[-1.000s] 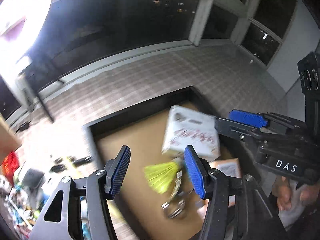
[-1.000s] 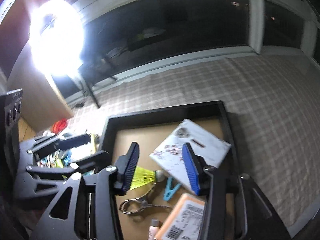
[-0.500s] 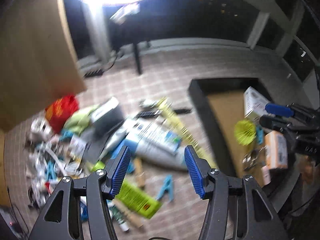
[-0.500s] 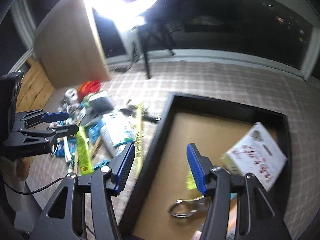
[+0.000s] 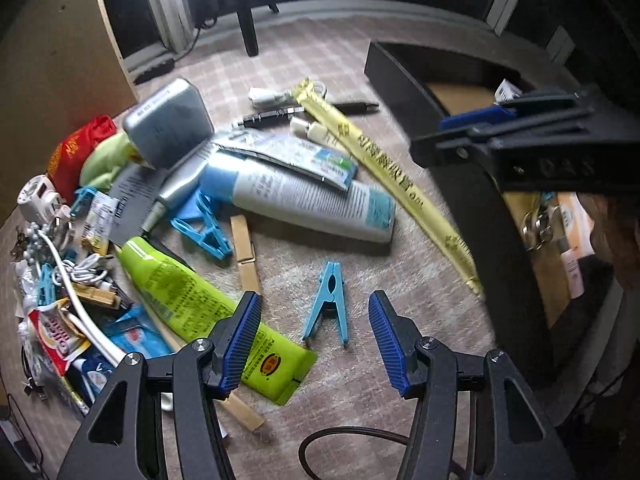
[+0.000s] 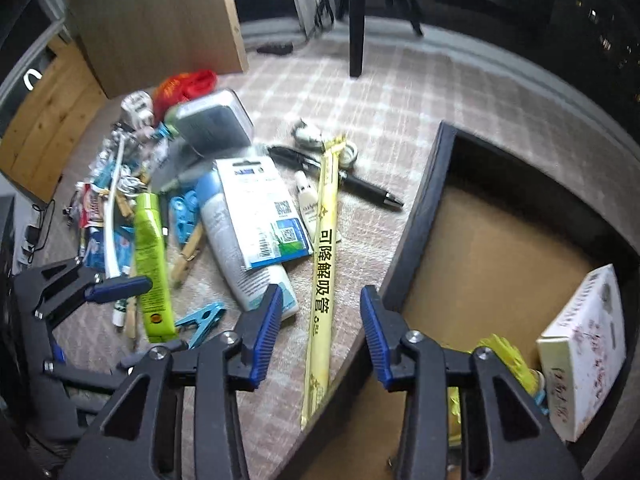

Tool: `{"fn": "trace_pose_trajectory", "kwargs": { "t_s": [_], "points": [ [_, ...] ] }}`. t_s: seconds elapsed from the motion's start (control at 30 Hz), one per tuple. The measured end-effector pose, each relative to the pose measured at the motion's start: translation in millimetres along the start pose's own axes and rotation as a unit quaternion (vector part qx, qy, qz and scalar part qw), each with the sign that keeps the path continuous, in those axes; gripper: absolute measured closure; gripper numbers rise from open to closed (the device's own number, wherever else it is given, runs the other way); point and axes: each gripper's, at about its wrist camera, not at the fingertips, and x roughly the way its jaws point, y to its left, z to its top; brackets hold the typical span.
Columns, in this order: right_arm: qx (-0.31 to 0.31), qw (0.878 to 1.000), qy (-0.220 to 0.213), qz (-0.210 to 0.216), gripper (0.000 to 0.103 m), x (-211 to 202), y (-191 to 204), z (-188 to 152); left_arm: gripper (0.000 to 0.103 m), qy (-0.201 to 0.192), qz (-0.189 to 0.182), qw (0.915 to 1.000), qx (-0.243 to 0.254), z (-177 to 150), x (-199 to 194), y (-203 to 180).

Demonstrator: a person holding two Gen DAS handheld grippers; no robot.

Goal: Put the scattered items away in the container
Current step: 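Grasp a blue clothespin with the left gripper while the right grasps the yellow tube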

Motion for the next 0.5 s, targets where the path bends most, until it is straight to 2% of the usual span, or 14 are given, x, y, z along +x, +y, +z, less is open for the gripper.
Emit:
{"fn": "trace_pose_trajectory", "kwargs": {
  "t_s": [0.1, 0.37, 0.5],
  "points": [
    [-0.009, 1.000, 0.011, -0.007, 0.068, 12.3, 3.3, 6.9, 0.053, 0.008, 0.012, 0.9998, 0.010, -1.7, 10.2, -2.1],
    [-0.020, 0.999, 0.043, -0.026, 0.069, 37.0, 11.4, 16.3, 0.055, 0.019, -0.004, 0.9997, 0.015, -1.9, 20.7, -3.8],
    [-0.027, 0.997, 0.055, -0.036, 0.074, 37.9, 11.8, 18.1, 0.057, 0.023, -0.008, 0.9995, 0.019, -1.7, 24.1, -6.9]
  ]
}}
